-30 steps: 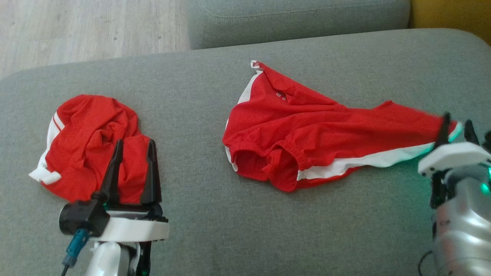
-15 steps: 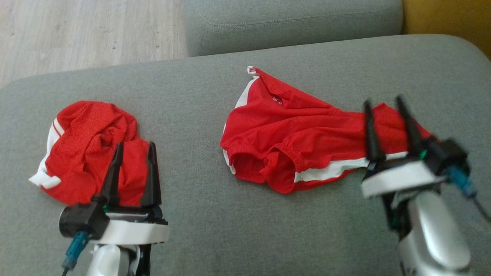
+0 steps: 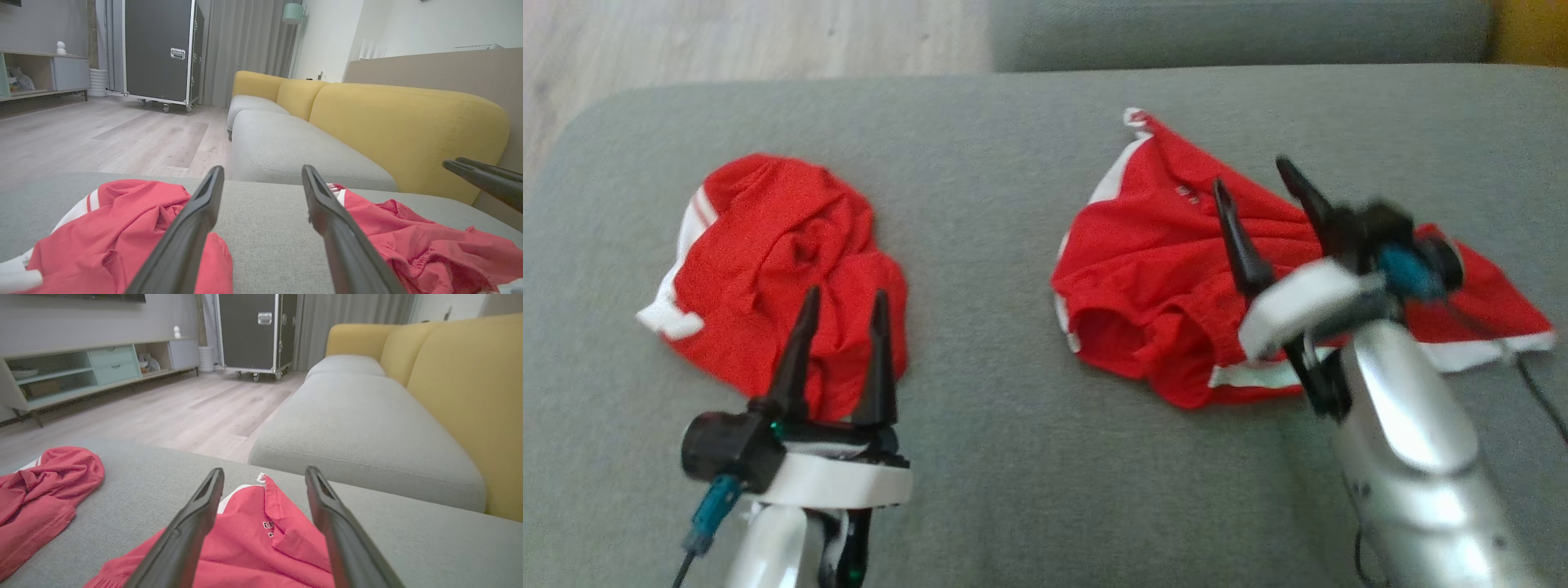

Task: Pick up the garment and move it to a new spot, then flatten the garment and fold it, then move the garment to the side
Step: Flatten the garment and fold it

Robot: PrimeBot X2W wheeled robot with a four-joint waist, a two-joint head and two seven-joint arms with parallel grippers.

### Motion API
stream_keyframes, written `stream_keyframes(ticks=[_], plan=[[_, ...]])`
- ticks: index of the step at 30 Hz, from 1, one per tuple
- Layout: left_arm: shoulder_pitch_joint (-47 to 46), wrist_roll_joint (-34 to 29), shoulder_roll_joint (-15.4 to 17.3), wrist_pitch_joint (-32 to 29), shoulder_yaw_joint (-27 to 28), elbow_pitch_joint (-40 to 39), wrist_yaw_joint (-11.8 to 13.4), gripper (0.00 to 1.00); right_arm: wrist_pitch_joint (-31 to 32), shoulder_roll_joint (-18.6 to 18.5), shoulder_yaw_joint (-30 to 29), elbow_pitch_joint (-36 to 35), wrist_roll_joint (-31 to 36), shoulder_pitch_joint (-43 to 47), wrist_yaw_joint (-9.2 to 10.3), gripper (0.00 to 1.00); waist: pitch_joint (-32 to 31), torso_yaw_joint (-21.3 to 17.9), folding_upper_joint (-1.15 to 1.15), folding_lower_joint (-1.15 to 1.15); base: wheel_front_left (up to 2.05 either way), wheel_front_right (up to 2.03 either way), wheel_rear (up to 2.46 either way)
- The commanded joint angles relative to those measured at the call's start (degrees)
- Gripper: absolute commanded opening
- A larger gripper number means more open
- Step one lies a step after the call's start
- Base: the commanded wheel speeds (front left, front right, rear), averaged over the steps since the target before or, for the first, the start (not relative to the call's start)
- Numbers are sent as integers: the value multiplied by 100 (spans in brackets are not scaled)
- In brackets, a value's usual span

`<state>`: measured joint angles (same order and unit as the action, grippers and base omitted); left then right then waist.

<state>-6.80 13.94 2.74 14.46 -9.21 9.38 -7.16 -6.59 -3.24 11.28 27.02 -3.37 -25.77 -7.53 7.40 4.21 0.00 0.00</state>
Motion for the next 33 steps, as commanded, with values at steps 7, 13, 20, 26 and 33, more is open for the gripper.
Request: stream_keyframes(ticks=[7, 13, 20, 26, 33], plan=[[-484, 197, 14, 54, -220, -56, 21, 100, 1068, -279, 374, 1291, -127, -1587, 4, 100, 500, 805, 0, 0, 0, 0, 0], [-694, 420, 14, 54, -522, -29, 127, 100, 1755, -737, 575, 2525, -339, -2396, 4, 100, 777, 1312, 0, 0, 0, 0, 0], [-844, 602, 14, 54, -812, -41, 235, 100, 1779, -1107, 803, 3372, -313, -2903, 4, 100, 1057, 1665, 0, 0, 0, 0, 0], [-930, 684, 14, 54, -945, -59, 286, 100, 1623, -1255, 1041, 3768, -503, -3182, 4, 100, 1242, 1788, 0, 0, 0, 0, 0], [-958, 708, 14, 54, -985, -60, 309, 100, 1287, -1589, 1012, 3984, -1231, -3540, 4, 0, 1353, 1822, 0, 0, 0, 0, 0]])
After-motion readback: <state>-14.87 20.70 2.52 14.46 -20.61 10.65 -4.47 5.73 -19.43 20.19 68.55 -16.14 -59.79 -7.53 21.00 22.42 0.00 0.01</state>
